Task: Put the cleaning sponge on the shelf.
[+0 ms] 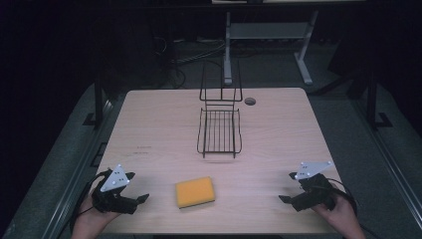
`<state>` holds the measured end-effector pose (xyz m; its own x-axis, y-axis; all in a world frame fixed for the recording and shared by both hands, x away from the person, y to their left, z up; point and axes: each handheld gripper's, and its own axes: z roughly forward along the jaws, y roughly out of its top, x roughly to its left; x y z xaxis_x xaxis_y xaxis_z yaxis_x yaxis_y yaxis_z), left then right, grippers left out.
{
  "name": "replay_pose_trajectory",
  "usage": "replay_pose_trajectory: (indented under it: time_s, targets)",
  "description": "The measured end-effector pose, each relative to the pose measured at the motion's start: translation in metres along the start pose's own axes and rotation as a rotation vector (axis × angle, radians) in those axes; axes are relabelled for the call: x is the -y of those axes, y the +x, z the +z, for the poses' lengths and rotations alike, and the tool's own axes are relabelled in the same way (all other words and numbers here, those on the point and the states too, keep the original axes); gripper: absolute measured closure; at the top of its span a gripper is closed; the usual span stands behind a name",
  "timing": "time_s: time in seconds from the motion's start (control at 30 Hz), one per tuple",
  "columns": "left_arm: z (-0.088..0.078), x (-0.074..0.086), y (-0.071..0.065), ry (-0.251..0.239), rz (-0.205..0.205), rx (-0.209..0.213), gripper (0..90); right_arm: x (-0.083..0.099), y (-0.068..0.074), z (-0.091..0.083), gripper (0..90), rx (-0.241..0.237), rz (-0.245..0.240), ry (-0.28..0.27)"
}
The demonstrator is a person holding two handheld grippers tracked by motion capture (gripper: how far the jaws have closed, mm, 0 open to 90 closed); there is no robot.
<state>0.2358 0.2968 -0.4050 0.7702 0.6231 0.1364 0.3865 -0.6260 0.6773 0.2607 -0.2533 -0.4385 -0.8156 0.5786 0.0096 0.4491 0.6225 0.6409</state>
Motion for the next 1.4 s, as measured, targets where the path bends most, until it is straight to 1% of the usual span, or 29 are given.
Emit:
replay_pose_trajectory:
  time_s: [0.03, 0.07, 0.3, 0.57, 0.7, 0.77, 0.87, 1.4]
  targets:
    - [0.000, 0.000, 0.000, 0.000, 0.000, 0.000, 15.9, 0.000, 0.000, 0.000, 14.2, -0.001, 0.000, 0.001]
    - [0.000, -0.002, 0.000, 0.005, 0.012, 0.006, 15.9, 0.000, 0.000, 0.000, 14.2, -0.001, 0.000, 0.001]
    - [0.003, -0.009, -0.002, 0.012, 0.037, 0.024, 15.9, 0.000, 0.001, 0.000, 14.2, -0.005, -0.006, 0.002]
    - [0.004, -0.021, -0.006, 0.023, 0.083, 0.048, 15.9, -0.001, 0.001, 0.000, 14.2, -0.012, -0.003, 0.003]
    - [0.006, -0.026, -0.008, 0.027, 0.091, 0.060, 15.9, -0.001, 0.001, 0.000, 14.2, -0.012, -0.012, 0.001]
    - [0.006, -0.028, -0.008, 0.030, 0.103, 0.062, 15.9, -0.001, 0.001, 0.000, 14.3, -0.012, -0.013, 0.002]
    - [0.007, -0.031, -0.009, 0.033, 0.109, 0.071, 15.9, -0.001, 0.001, 0.000, 14.2, -0.012, -0.011, 0.005]
    - [0.009, -0.045, -0.014, 0.037, 0.149, 0.094, 15.9, -0.001, 0.001, -0.001, 14.2, -0.015, -0.019, 0.007]
